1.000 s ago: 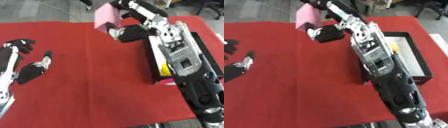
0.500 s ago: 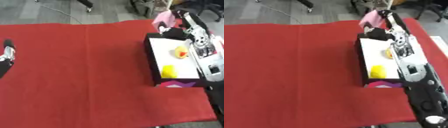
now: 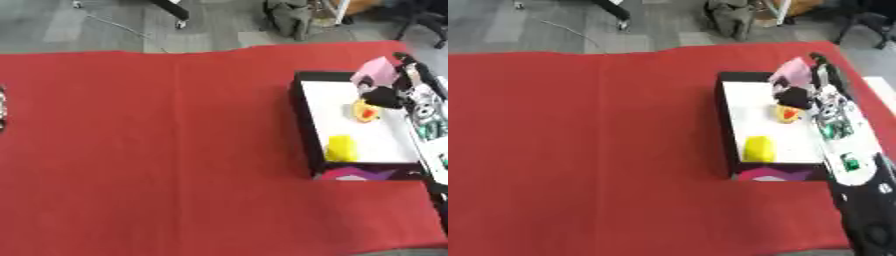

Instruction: Pick up the objects with one hand, pass them to the other hand, and then place them into the box on the other side of the table.

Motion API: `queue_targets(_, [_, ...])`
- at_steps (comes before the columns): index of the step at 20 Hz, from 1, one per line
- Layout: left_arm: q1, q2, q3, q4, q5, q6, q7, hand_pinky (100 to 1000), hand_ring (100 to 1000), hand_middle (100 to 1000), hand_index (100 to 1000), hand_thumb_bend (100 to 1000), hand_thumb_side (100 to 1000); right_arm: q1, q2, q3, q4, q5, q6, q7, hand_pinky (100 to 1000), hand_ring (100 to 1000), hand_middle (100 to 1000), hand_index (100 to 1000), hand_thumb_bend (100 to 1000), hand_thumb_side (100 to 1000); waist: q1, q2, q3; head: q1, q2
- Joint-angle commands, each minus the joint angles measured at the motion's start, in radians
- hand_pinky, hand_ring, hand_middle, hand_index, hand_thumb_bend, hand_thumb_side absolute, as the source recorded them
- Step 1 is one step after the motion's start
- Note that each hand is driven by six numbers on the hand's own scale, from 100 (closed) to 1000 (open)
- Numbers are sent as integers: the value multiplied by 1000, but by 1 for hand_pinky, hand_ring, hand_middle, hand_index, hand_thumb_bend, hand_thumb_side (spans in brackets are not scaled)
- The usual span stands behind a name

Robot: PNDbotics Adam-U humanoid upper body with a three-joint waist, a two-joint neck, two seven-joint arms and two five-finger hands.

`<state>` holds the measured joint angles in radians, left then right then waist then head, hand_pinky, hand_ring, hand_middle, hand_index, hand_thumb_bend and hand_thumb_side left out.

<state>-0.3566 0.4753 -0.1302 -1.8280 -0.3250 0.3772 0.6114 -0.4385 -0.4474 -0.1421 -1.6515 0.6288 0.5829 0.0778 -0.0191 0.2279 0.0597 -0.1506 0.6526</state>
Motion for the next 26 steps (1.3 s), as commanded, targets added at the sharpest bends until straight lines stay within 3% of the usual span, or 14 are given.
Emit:
queue_targets(1, [-9, 5, 19, -19, 2, -1, 14, 577, 597, 563, 745, 262, 617, -6, -31, -26, -8, 56, -29, 31, 1000, 1000, 1000, 1000, 100, 887, 1, -12, -1, 7, -14])
queue_targets(6, [-11, -2, 21, -19, 2, 2, 21, 576, 597, 561, 745, 257, 611, -1, -26, -39, -26, 50, -29, 23, 1000, 1000, 1000, 1000, 100, 870, 0, -12, -1, 16, -14])
queue_targets(10, [-15, -9, 22, -19, 1, 1, 24, 575, 594, 557, 742, 251, 606, 1, -16, -42, -72, -40, -25, -23, 1000, 1000, 1000, 1000, 100, 691, 0, -12, 0, 19, -15])
queue_targets(12, [-18, -17, 23, -19, 2, 0, 26, 572, 590, 551, 738, 249, 605, 2, -5, -41, -112, -165, -48, -81, 1000, 1000, 1000, 1000, 100, 594, 0, -11, 0, 21, -17])
queue_targets(14, [-25, -33, 31, -17, 11, -3, 35, 565, 585, 545, 733, 245, 609, 3, 4, -35, -150, -328, -107, -158, 1000, 1000, 1000, 1000, 100, 567, 0, -11, 1, 24, -16])
queue_targets(17, [-43, -70, 50, -12, 68, -22, 63, 552, 590, 551, 736, 245, 634, 0, 22, -20, -190, -558, -243, -251, 1000, 1000, 1000, 1000, 100, 602, 0, -9, 5, 25, -18])
queue_targets(20, [-60, -112, 75, 1, 204, -91, 106, 555, 610, 581, 760, 245, 680, -4, 43, -13, -201, -745, -373, -285, 1000, 1000, 1000, 1000, 100, 607, 1, -7, 8, 29, -24])
queue_targets(22, [-67, -135, 89, 16, 294, -158, 119, 563, 626, 602, 774, 256, 714, -5, 57, -11, -202, -799, -425, -283, 1000, 1000, 1000, 1000, 100, 611, 3, -5, 11, 32, -27])
queue_targets(26, [-76, -178, 115, 54, 469, -280, 120, 571, 634, 614, 792, 244, 801, -9, 83, -4, -206, -801, -435, -228, 1000, 1000, 1000, 1000, 100, 628, 4, -2, 17, 39, -30])
